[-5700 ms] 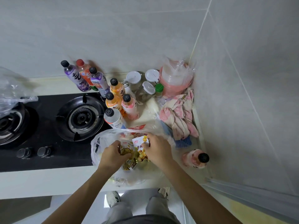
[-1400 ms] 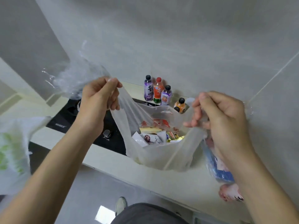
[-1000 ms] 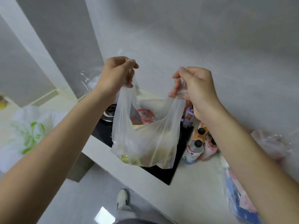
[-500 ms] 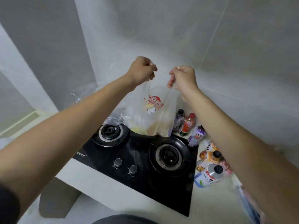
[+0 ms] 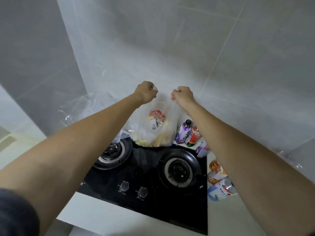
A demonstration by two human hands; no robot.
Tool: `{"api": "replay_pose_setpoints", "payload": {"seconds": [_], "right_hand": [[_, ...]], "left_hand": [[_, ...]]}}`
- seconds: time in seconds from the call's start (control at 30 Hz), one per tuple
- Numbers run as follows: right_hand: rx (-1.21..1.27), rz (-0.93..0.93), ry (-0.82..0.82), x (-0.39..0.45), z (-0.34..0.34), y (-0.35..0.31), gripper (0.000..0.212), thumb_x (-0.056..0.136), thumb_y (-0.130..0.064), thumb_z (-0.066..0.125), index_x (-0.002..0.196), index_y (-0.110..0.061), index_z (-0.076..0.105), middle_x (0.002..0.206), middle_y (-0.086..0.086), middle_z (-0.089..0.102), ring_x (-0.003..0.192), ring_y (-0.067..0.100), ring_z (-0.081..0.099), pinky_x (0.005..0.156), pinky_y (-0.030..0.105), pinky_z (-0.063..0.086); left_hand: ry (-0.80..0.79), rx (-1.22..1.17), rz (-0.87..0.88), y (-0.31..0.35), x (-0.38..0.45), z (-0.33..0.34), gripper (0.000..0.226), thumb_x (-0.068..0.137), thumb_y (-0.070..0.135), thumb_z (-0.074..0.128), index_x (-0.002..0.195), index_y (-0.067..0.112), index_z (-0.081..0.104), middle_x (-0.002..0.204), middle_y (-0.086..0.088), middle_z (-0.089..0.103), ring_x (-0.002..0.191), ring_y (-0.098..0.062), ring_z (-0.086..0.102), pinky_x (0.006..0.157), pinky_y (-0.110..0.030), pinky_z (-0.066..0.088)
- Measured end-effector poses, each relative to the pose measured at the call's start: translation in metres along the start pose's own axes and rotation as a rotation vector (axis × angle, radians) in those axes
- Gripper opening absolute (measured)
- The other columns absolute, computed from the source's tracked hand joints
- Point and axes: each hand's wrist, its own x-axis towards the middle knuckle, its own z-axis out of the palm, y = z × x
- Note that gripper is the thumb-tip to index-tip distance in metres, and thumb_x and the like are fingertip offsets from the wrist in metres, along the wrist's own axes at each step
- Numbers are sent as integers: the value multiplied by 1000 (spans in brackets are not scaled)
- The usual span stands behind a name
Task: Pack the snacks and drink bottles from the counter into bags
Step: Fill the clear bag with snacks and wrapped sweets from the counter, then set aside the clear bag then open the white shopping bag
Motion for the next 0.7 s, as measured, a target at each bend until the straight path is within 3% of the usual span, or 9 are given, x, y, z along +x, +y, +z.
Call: {"api": "replay_pose_setpoints", "payload": {"seconds": [0.07,0.1,0.2,0.33,0.53,0.7], "right_hand": [[-270,-82,-8,-3,-2,1,29,95,-22,47,68,-14,43,79,16,62,75,36,59,65,32,37],[-415,-137,2,-7,-4,1,31,98,-24,46,70,-11,46,81,14,59,78,36,56,65,33,37],[-598,-283,57,-22,-8,-4,28,102,-28,45,98,-7,63,104,12,63,100,33,57,73,39,50],[-640,-447,56,-53,-8,-5,30,104,-33,47,120,-13,62,122,9,59,119,30,51,85,44,51],[-589,-592,-71,-132,9,-6,37,104,-34,49,135,-16,56,135,6,54,130,27,44,98,44,48],[-527,-804,-175,-215,54,-5,40,102,-38,52,137,-19,53,133,3,52,129,27,45,100,46,48]], "left_hand": [[39,197,18,-3,0,-2,27,99,26,51,93,4,65,96,-12,70,89,-32,62,77,-33,50],[59,286,26,-3,-3,-4,27,98,28,50,90,6,63,92,-10,67,85,-33,60,75,-33,48],[125,427,80,-3,-19,-10,28,98,33,53,100,9,66,100,-10,65,96,-33,59,81,-37,51],[210,453,167,-13,-64,-19,40,100,42,52,129,16,61,124,-6,62,125,-27,51,87,-44,52],[343,531,121,-51,-168,-28,44,100,43,52,137,19,56,127,-7,62,125,-31,49,91,-47,50],[439,622,-6,-89,-283,-41,47,98,45,51,137,20,55,125,-7,61,123,-31,51,94,-47,50]]}}
